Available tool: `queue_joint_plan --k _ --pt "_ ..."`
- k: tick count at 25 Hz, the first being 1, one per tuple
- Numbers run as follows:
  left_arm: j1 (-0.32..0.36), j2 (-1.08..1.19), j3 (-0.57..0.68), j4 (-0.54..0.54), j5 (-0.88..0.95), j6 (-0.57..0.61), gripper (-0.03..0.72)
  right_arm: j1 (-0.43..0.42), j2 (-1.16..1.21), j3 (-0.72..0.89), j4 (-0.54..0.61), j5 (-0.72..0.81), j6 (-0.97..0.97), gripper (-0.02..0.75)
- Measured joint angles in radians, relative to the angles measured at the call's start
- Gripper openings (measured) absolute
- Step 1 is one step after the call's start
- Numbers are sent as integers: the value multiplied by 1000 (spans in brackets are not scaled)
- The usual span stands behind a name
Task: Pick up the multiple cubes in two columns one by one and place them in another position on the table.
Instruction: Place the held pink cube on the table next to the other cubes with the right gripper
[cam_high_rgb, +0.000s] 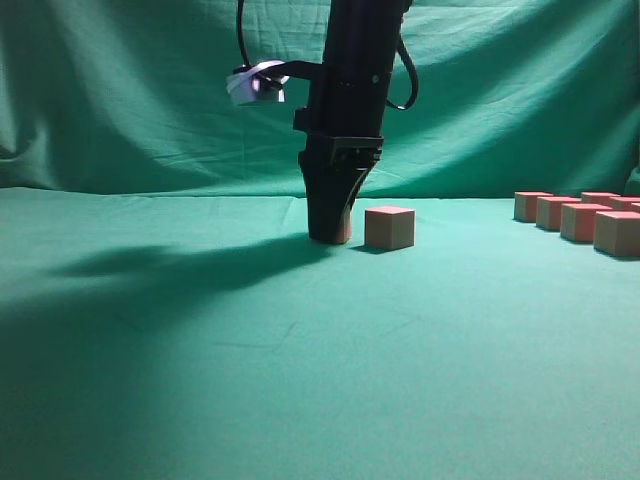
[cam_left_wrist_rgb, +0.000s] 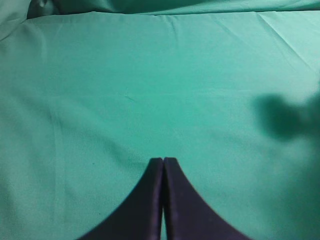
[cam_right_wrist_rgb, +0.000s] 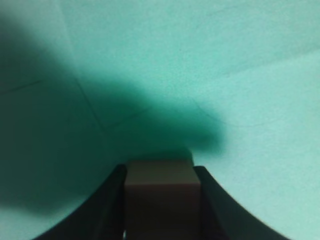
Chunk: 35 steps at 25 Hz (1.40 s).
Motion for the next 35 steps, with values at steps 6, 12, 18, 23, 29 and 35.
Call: queue_joint_plan --k 6,12,18,23,29,35 --pt "0 0 0 0 0 0 0 0 0 0 0 0 2 266" --pt "0 0 0 0 0 0 0 0 0 0 -13 3 2 341" --pt "0 0 0 0 0 0 0 0 0 0 -19 -4 20 547" --pt "0 0 0 0 0 0 0 0 -2 -2 -19 -4 27 563" --pt "0 0 0 0 0 0 0 0 -38 -52 -19 38 52 588" --pt "0 0 0 0 0 0 0 0 -163 -135 -8 81 185 588"
